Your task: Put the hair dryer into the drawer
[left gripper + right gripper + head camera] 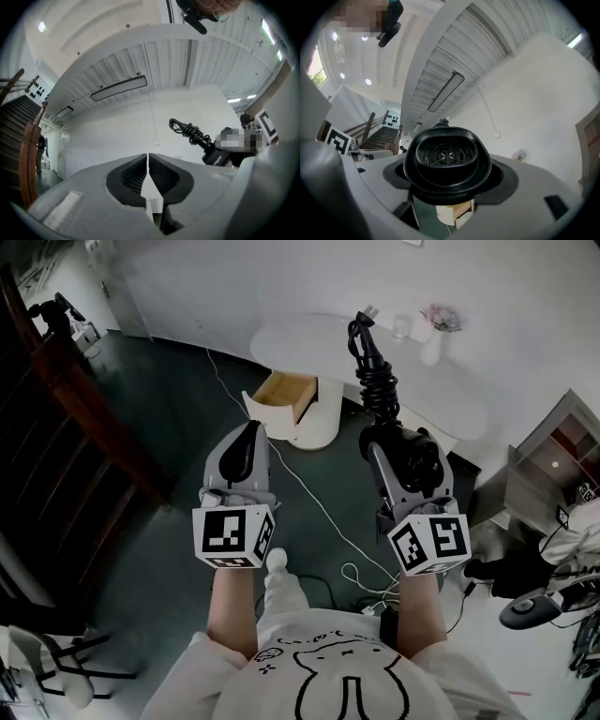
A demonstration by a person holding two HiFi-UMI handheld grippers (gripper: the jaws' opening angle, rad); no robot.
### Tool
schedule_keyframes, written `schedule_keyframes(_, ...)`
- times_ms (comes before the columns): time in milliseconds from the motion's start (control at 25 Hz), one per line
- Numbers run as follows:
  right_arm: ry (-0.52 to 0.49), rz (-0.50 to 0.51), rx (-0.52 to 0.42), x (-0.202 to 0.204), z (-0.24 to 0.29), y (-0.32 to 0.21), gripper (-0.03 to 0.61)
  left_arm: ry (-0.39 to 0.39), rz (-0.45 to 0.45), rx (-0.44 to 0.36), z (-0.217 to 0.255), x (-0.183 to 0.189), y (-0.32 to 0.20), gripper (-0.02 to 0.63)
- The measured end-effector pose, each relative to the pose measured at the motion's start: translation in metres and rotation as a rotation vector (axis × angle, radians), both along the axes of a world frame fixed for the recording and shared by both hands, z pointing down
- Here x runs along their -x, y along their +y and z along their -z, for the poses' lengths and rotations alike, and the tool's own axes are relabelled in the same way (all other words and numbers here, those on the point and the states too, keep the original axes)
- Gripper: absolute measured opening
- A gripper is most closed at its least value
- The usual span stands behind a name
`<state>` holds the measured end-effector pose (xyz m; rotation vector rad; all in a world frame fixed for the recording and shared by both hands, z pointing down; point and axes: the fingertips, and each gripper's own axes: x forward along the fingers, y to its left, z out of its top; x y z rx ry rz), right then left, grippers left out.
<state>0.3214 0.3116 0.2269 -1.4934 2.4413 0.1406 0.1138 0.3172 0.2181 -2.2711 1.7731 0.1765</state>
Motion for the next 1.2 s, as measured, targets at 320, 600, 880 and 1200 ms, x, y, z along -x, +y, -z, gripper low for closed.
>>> schedule_keyframes(320,-0.001,-0.04,0.075,0.03,-0.019,-0.072,0.356,0.003,-0.008,0.033,-0.016,0.038,-0.07,0.025)
schedule_keyframes(600,-0.003,-0.07,0.121,0.086,-0.028,-0.169,0.356,0.008,-0.024,0.054,-0.023,0.101,-0.165,0.025)
schedule_keyframes(880,0.001,-0.087,0.165,0.144,-0.036,-0.262,0.356,0.004,-0.048,0.079,-0.028,0.16,-0.258,0.025)
schedule_keyframes(1200,0.001,-0.074,0.282,0.173,-0.072,-0.33,0.356,0.017,-0.047,0.121,-0.042,0.191,-0.323,0.025)
